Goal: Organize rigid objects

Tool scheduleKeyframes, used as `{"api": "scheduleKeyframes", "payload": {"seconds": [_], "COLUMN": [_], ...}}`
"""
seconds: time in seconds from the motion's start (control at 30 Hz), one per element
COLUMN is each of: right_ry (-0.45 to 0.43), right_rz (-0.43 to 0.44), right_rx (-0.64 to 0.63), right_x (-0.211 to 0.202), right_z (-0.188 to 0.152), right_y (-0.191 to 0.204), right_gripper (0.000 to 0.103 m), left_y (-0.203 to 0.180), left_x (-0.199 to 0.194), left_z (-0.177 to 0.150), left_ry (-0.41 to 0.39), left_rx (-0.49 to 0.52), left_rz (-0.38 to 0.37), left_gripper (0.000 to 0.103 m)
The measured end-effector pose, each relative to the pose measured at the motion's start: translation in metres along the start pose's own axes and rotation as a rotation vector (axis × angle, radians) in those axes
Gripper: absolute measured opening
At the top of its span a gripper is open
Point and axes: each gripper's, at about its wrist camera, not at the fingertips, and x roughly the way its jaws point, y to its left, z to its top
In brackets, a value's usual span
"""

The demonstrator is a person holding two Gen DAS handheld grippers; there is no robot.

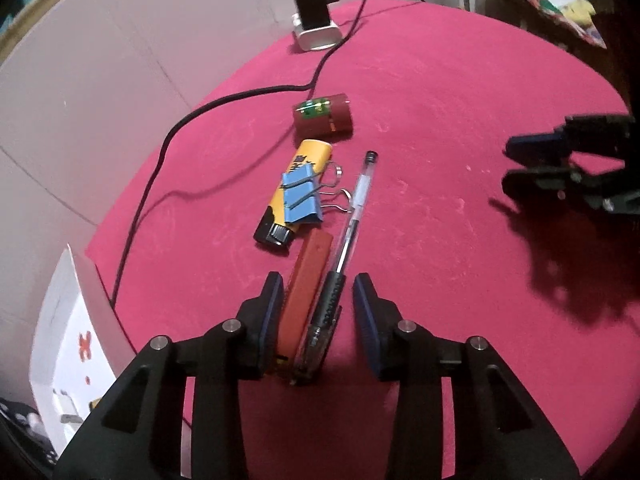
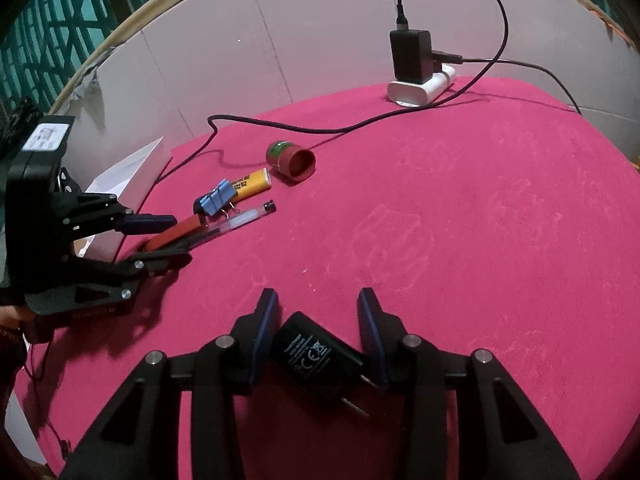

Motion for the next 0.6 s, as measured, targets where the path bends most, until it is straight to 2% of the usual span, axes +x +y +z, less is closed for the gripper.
{"api": "scheduleKeyframes", "payload": {"seconds": [0.1, 0.23, 0.37, 0.53, 0.6], "right_ry": [-0.002, -0.003, -0.004, -0.004, -0.004], "right_rz": [0.016, 0.028, 0.033, 0.037, 0.036], "right_rx": [0.014, 0.024, 0.029, 0.033, 0.032], "right_x": [0.0, 0.0, -0.001, -0.001, -0.001], "right_z": [0.0, 0.0, 0.0, 0.0, 0.0], "right_y": [-0.003, -0.005, -0.005, -0.005, -0.005], "right_gripper": [0.041, 0.041, 0.041, 0.041, 0.041], "left_y": [0.014, 0.035, 0.041, 0.057, 0.061], "left_x": [0.002, 0.008, 0.009, -0.001, -0.004], "left_z": [-0.001, -0.004, -0.004, -0.01, -0.011], "left_ry": [0.006, 0.016, 0.026, -0.023, -0.031], "left_rx": [-0.065, -0.192, -0.236, -0.344, -0.366], "left_rz": [-0.021, -0.116, -0.142, -0.26, -0.253], "left_gripper": [0.042, 0.042, 0.042, 0.042, 0.042]}}
